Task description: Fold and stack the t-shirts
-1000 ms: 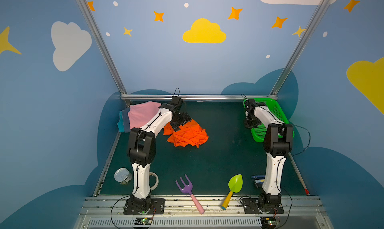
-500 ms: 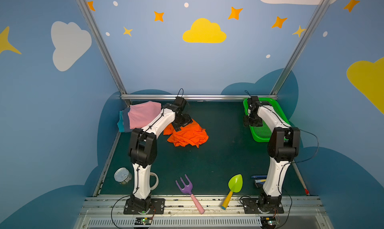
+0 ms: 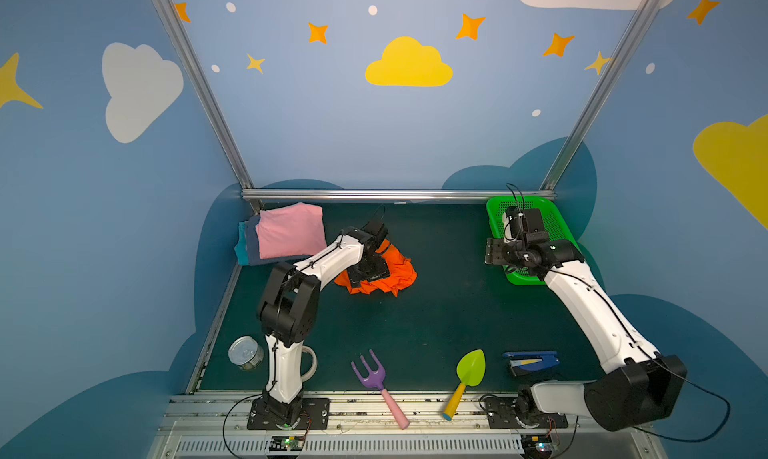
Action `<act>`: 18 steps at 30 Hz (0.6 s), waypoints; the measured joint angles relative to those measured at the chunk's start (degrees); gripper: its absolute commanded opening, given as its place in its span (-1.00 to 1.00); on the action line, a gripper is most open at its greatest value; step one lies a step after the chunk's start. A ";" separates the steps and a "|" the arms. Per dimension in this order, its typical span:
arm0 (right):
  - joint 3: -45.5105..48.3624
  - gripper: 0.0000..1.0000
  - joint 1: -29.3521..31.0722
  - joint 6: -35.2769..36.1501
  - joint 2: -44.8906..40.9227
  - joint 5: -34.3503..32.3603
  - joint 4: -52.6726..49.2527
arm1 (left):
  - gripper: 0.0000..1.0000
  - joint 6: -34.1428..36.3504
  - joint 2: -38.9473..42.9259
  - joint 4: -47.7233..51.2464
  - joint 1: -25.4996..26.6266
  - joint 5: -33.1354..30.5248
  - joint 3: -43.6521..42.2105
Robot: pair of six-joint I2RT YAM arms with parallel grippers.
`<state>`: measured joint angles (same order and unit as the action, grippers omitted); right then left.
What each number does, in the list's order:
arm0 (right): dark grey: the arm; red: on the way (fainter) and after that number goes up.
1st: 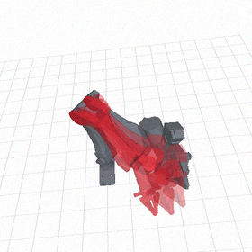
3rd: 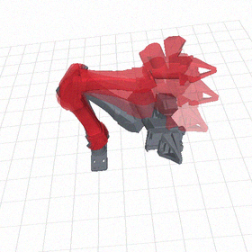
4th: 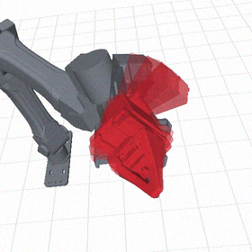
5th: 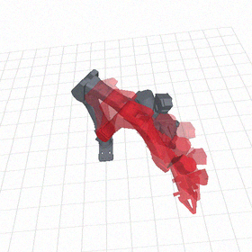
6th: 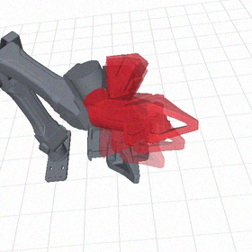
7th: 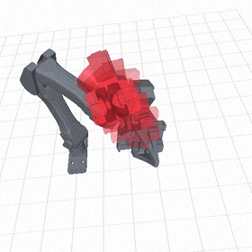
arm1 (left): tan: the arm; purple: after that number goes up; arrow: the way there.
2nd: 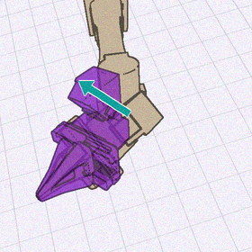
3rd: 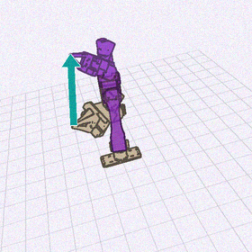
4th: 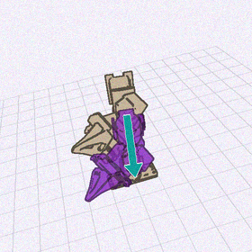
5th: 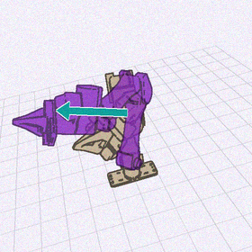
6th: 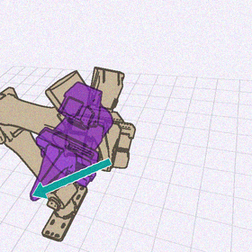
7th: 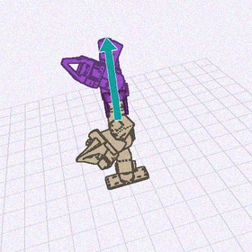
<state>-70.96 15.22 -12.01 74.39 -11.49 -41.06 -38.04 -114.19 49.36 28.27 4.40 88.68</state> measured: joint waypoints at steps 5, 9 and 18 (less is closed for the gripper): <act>2.38 0.60 0.02 -0.02 -3.65 1.49 3.41 | -0.92 0.48 -6.73 0.70 0.74 0.70 4.90; 1.84 0.60 0.28 -0.48 -3.89 2.60 4.46 | -0.92 0.85 -7.52 3.58 0.70 1.01 11.47; 1.86 0.61 5.07 -0.92 -3.74 7.76 6.64 | -0.92 2.58 -6.54 16.33 0.63 0.68 43.28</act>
<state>-69.10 20.29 -12.93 70.65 -3.73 -34.41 -35.46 -120.73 65.69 28.91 5.08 131.96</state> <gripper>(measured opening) 0.800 0.050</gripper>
